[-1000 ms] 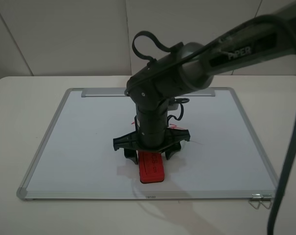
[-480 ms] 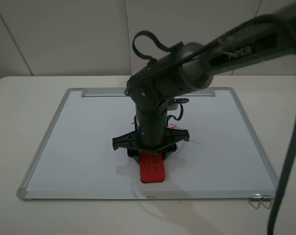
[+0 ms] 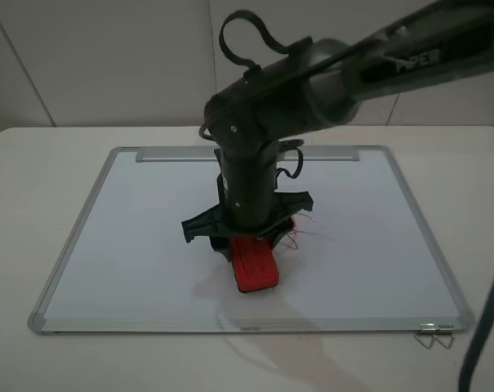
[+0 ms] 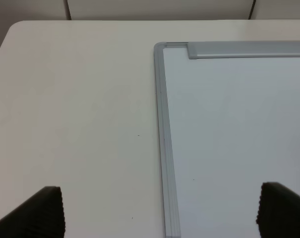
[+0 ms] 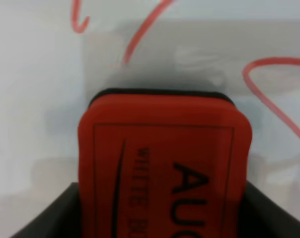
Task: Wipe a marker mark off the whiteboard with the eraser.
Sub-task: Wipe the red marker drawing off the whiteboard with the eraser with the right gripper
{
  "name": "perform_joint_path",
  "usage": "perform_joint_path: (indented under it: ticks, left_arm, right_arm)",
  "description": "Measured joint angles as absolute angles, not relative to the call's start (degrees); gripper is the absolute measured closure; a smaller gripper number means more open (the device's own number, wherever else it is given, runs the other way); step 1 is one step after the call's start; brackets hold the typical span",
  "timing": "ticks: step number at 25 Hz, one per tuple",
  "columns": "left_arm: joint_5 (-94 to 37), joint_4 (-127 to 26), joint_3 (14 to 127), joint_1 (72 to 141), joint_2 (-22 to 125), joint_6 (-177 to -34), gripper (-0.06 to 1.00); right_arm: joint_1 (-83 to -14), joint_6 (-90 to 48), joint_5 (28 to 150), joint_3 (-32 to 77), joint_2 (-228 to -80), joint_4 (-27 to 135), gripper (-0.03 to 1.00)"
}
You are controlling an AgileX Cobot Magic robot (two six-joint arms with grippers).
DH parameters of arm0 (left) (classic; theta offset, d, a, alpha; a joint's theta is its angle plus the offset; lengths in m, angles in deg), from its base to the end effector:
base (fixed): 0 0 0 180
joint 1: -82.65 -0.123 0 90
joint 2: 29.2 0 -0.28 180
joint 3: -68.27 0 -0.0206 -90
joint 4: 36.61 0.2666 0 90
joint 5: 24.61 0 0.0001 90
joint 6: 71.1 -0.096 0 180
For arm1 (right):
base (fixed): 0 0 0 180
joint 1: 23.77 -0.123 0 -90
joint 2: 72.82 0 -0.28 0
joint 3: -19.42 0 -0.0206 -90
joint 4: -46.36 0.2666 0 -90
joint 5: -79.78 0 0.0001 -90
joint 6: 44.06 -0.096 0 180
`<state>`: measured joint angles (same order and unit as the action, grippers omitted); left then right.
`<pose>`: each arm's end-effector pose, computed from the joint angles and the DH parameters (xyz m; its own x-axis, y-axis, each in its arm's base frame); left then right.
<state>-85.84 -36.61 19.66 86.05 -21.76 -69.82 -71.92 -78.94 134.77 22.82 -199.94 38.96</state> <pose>0.0173 -0.0010 0.2811 -0.4587 0.0049 -0.8886 0.0491 0.9986 -0.0199 0.2775 0.2946 0.1200 -0.9503 -0.3018 -0.0765 -0.2962 0.9520 -0.0773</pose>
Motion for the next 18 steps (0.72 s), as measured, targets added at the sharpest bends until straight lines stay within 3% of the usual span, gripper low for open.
perform_joint_path:
  ticks: [6,18]
  left_arm:
    - [-85.84,-36.61,19.66,86.05,-21.76,-69.82,0.17]
    - [-85.84,-36.61,19.66,86.05,-21.76,-69.82,0.17]
  right_arm:
    - [-70.13,-64.39,141.99,31.95,-201.1,38.94,0.47]
    - [-68.57,-57.32,145.05,51.43,-213.39,38.32,0.47]
